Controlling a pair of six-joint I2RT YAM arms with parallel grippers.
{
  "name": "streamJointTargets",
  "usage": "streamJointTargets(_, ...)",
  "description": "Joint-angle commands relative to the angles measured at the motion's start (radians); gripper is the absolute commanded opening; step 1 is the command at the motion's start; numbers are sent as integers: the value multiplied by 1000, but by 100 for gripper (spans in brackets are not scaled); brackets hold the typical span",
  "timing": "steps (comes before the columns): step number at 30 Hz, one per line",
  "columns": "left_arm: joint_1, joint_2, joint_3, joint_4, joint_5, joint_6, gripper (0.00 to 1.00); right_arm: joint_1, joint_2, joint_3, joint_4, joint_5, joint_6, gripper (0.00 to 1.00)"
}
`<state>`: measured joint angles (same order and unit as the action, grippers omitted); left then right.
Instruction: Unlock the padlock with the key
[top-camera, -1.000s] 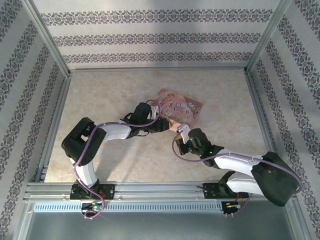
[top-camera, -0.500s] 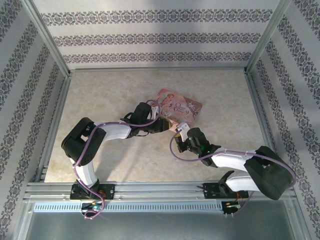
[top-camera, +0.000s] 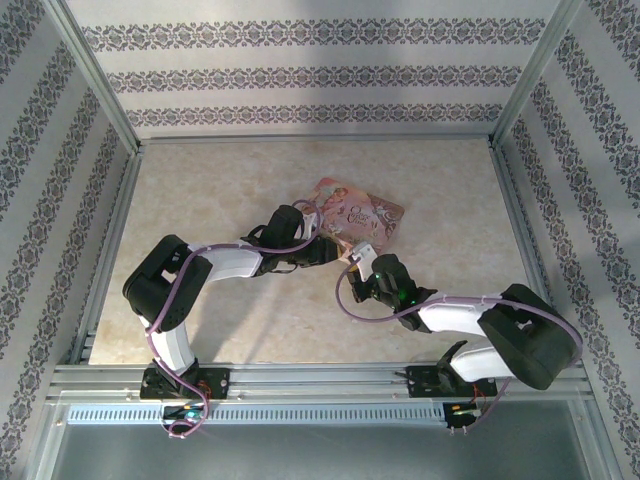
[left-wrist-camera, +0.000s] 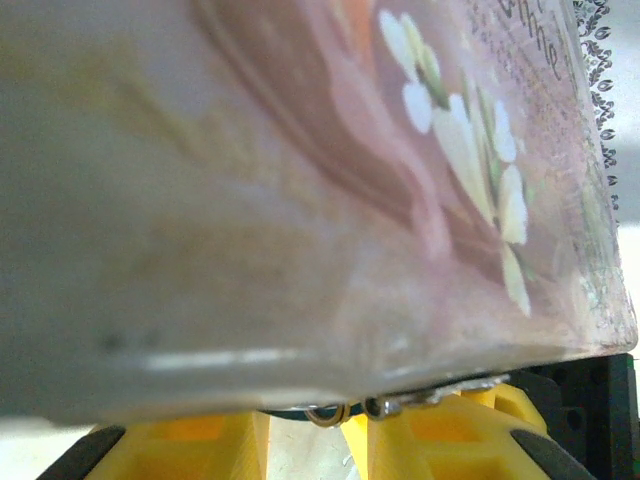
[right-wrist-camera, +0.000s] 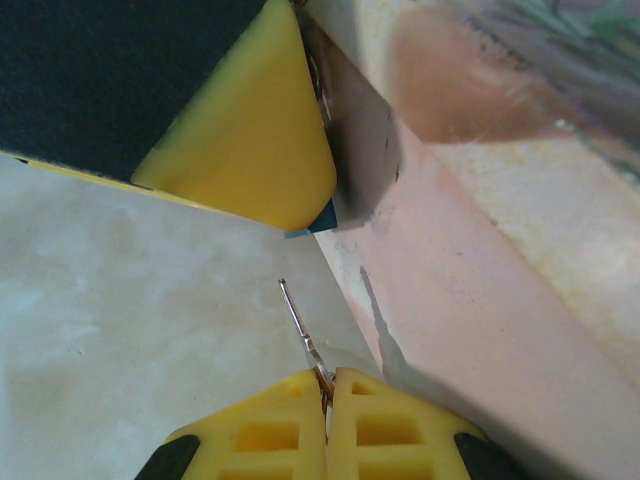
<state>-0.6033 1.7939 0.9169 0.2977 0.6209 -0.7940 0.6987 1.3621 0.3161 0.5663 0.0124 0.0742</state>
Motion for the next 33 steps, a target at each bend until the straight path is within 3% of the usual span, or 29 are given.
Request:
streamJointTargets(1,-18,-45,32,15,37,-5,27,10,20,22,52,15,1,0)
streamJointTargets(33,-18,-41,19,35,36,-14,27,-17,47,16,72,29,35,0)
